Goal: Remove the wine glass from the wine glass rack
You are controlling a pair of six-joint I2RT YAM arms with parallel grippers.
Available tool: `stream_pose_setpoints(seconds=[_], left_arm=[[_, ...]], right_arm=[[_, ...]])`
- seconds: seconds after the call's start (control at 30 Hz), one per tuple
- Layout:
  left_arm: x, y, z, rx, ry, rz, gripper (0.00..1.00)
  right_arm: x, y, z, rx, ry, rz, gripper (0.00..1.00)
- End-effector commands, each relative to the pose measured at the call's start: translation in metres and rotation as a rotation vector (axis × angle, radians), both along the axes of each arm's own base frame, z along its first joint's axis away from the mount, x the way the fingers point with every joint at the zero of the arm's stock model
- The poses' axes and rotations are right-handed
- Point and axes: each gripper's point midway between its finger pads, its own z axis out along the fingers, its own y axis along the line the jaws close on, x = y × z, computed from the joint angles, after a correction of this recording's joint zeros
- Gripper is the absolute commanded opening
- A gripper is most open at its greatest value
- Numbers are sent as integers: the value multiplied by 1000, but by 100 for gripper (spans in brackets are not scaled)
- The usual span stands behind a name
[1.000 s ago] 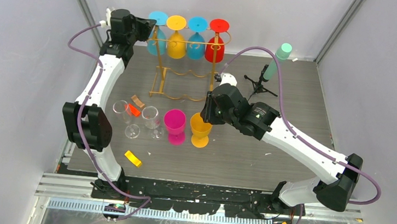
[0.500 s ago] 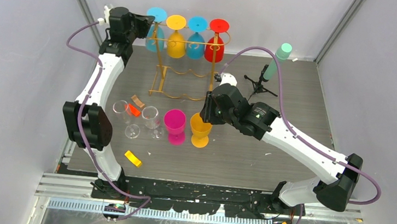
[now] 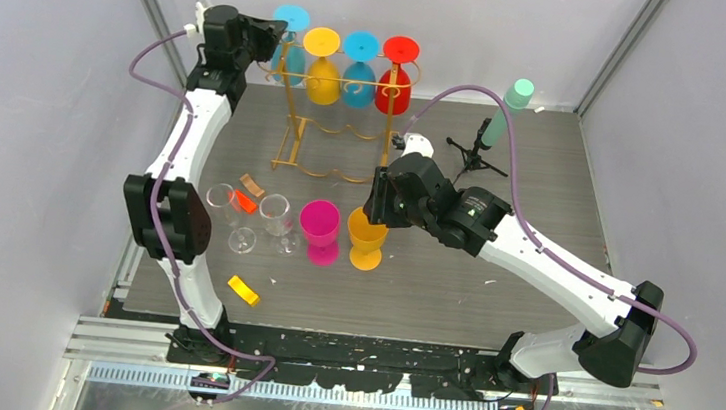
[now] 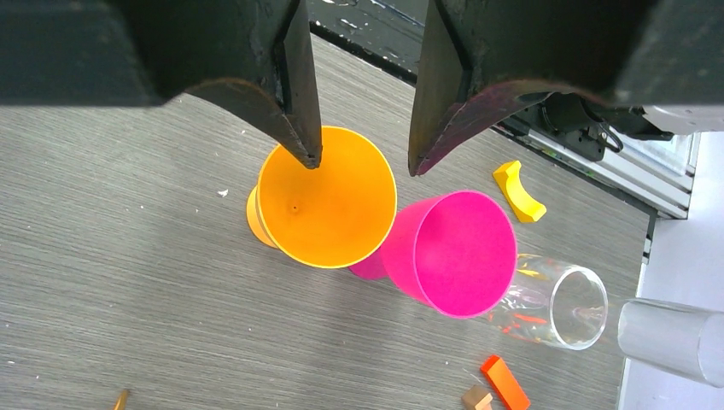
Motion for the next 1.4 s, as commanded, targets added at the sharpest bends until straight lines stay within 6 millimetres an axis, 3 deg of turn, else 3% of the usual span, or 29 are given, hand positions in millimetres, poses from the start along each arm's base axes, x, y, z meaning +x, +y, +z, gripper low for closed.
stream_pose_setpoints(seconds=[0.0,0.2,0.4,0.53,0.67,0.9,1.07,1.23,1.37], left_arm=[[4,3,46,-1,-139,-11,0],[5,7,54,-1,-171,-19,0],[-1,16,75,14,-241,-14,0],[-12,22,101,31,-316,-17,0],[-32,44,130,85,-381,3,0],[-87,53,176,171,-477,-16,0],[-142,41,204,277,-526,-65,0],[-205,16,212,343,-524,-193,0],[-256,-1,203,327,-496,-285,0]], right_arm=[[4,-3,26,67,-66,-17,49],[4,-4,28,80,-75,-18,52],[4,-4,28,85,-77,-19,54],[4,-4,30,92,-81,-15,60],[4,-4,40,116,-108,-9,69],[-2,6,51,238,-117,15,71],[-8,9,56,299,-108,24,71],[-16,10,69,384,-125,46,71],[-20,13,83,471,-155,70,74]])
